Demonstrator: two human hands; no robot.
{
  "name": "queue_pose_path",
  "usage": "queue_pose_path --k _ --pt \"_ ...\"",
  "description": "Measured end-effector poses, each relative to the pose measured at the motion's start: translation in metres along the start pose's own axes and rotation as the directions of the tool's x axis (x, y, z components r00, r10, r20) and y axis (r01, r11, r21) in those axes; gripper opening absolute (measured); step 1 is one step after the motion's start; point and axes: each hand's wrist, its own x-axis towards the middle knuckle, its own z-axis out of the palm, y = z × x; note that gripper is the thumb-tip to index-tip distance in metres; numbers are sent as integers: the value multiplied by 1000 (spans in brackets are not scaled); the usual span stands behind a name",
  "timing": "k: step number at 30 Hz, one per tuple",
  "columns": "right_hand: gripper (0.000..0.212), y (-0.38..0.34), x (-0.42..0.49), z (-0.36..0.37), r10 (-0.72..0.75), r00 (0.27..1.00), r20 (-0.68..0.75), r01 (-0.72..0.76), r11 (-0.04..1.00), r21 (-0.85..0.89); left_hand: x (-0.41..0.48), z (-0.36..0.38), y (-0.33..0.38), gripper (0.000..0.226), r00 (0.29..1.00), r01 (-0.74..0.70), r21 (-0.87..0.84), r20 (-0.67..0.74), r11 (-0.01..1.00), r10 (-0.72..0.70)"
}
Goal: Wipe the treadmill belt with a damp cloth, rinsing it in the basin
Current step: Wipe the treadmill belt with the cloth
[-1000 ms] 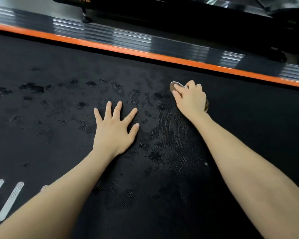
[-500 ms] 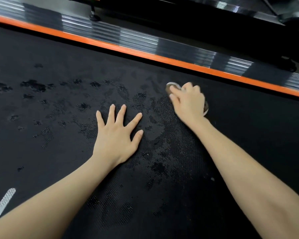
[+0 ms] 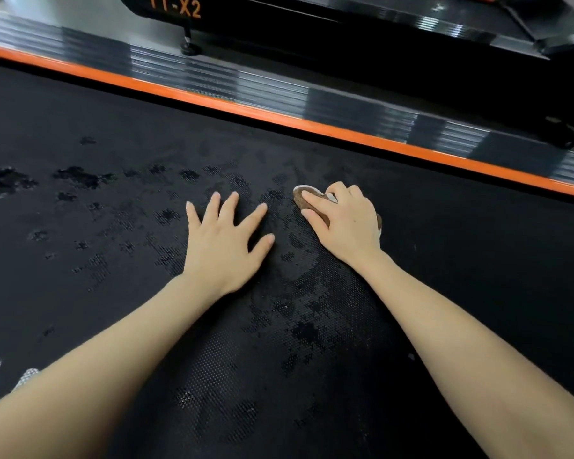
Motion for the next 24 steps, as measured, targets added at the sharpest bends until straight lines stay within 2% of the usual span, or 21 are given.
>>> queue_pose_path --k 4,12,14,16,18,19,20,22,24 --pt "38 1 0 3 -14 999 -30 14 1000 -2 28 10 -11 63 997 50 78 60 996 -55" --pt "37 14 8 7 -22 999 -45 21 1000 -19 28 17 -13 64 999 39 44 -22 998 -39" --pt "34 32 20 4 113 994 6 -112 991 -70 29 19 -13 70 999 40 45 -28 998 -38" --pt "34 47 33 3 336 940 57 -324 934 -150 29 19 -13 74 999 42 49 -35 998 -40" --pt "34 41 44 4 495 869 15 -481 851 -213 30 20 -13 75 998 45 49 -41 998 -43" --pt "33 29 49 6 511 860 3 -497 838 -224 30 21 -12 75 998 47 51 -39 998 -45" --pt "31 12 54 9 475 880 5 -462 859 -219 30 21 -12 75 998 48 55 -38 997 -45" --pt "29 -25 60 18 277 960 46 -266 950 -165 30 21 -12 76 998 48 55 -45 997 -45" --pt "29 -45 64 22 111 986 123 -103 992 -67 30 21 -13 75 998 46 50 -49 998 -44"
